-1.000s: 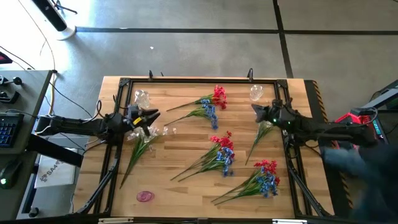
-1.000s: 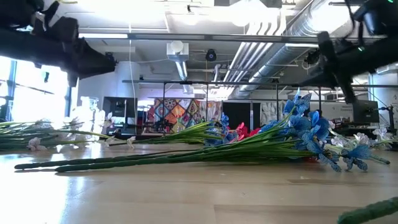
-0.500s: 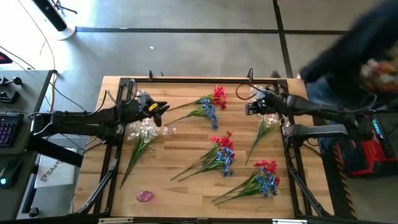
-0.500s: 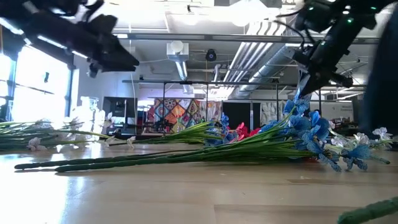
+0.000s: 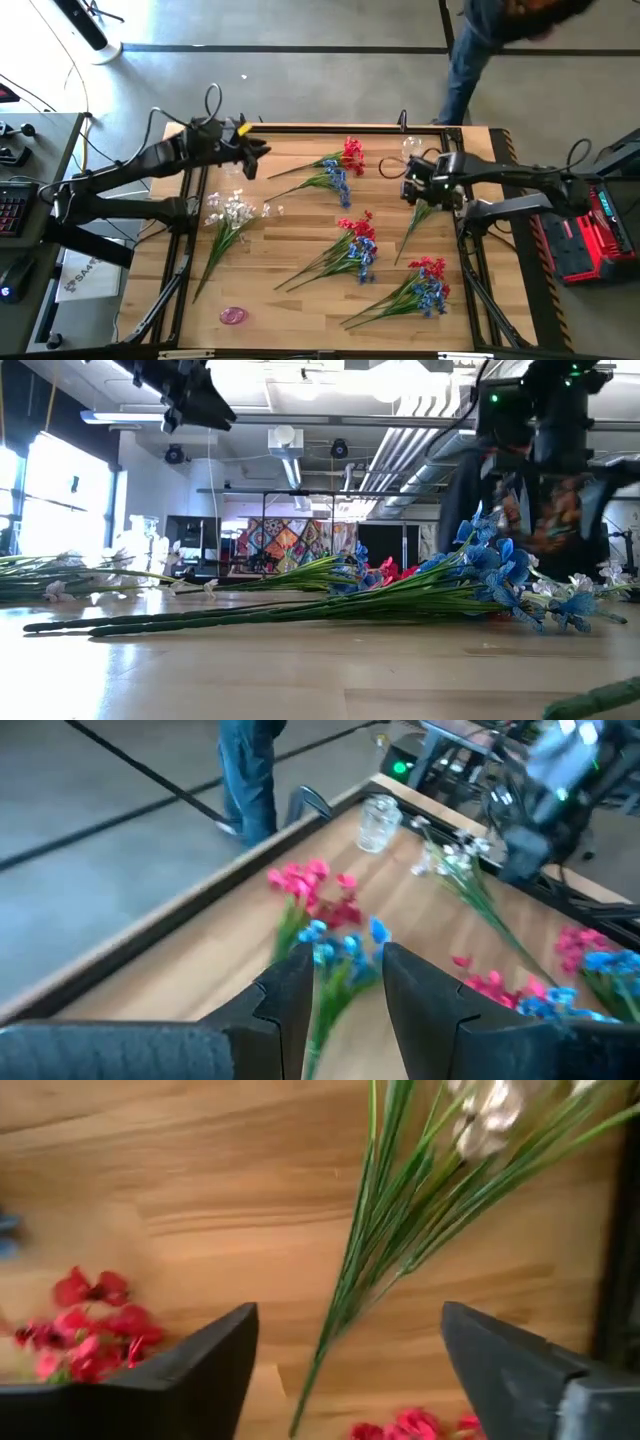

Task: Sort flowers into vase by color
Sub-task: Put the right white flowers into the right transparent vase

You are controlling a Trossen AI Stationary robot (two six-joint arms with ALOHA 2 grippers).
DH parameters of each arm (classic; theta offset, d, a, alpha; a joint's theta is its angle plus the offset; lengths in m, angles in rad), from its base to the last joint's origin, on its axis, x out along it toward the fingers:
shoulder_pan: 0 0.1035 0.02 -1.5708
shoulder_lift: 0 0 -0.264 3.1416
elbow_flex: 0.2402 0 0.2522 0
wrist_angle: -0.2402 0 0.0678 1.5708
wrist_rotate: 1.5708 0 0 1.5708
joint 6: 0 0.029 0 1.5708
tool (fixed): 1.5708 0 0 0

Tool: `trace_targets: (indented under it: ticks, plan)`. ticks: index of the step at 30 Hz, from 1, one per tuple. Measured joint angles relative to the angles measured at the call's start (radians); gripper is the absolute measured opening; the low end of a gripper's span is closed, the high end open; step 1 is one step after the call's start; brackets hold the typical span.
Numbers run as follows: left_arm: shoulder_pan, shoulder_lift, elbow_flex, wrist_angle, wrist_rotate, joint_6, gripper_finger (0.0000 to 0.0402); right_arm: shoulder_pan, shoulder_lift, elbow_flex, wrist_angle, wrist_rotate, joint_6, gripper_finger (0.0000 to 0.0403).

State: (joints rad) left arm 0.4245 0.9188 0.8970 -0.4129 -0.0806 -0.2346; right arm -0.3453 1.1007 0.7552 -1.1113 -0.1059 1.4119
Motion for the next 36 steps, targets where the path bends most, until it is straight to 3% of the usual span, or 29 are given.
trace_targets:
  ticks: [7,15,21,32,36]
  plan:
    - [0.055,0.006,0.011,-0.038,0.077,0.003,0.0112,0.038,0.001,-0.223,0.239,0.026,0.190,0.0342]
    - [0.055,0.011,0.011,-0.039,0.032,0.020,0.0112,0.015,-0.003,-0.347,0.326,0.071,0.251,0.0305]
    - [0.055,0.011,0.011,-0.039,-0.103,0.036,0.0112,-0.019,0.015,-0.347,0.321,0.103,0.227,0.0234]
    - [0.050,0.011,0.010,-0.041,-0.060,-0.007,0.0112,0.008,0.062,-0.313,0.301,0.147,0.115,0.0017]
    - [0.050,0.011,0.010,-0.039,-0.060,-0.025,0.0112,0.027,0.037,-0.260,0.226,0.215,0.100,0.0013]
